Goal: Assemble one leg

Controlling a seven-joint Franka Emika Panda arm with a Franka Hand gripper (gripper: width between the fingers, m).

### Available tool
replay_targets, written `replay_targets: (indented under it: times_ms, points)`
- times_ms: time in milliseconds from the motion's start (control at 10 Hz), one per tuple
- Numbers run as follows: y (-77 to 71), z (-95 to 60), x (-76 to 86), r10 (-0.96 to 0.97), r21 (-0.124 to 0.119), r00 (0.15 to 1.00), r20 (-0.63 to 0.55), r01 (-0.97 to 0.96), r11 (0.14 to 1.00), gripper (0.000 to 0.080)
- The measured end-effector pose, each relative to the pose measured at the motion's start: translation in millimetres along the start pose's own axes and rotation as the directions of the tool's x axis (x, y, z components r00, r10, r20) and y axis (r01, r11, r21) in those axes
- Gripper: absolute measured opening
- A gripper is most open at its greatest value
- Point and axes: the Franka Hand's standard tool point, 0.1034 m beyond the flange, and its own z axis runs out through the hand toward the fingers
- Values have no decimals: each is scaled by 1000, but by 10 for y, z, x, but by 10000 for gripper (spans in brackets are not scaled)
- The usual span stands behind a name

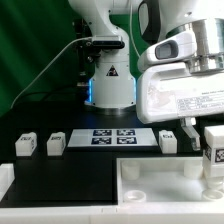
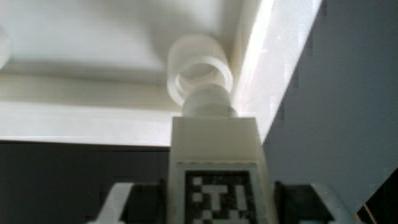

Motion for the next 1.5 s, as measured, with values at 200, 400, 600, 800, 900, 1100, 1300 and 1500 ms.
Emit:
replay_targets:
  times_ms: [200, 400, 600, 800, 900, 1100, 1300, 1500]
  points:
    - [9, 67, -41, -3, 0, 1000, 1, 3, 1000, 291]
    - [7, 111, -46, -4, 0, 1000, -11, 4, 1000, 291]
    - [10, 158, -81, -3, 0, 1000, -9, 3, 1000, 291]
    - [23, 191, -80, -1, -1, 1000, -29, 1, 1000, 291]
    - [28, 218, -99, 2, -2, 999, -36, -3, 1000, 291]
    - [18, 219, -109, 12, -13, 997, -76, -13, 1000, 291]
    - [7, 218, -111, 29, -35, 996, -81, -32, 999, 292]
    - [4, 217, -108, 18, -45, 997, -80, -21, 999, 292]
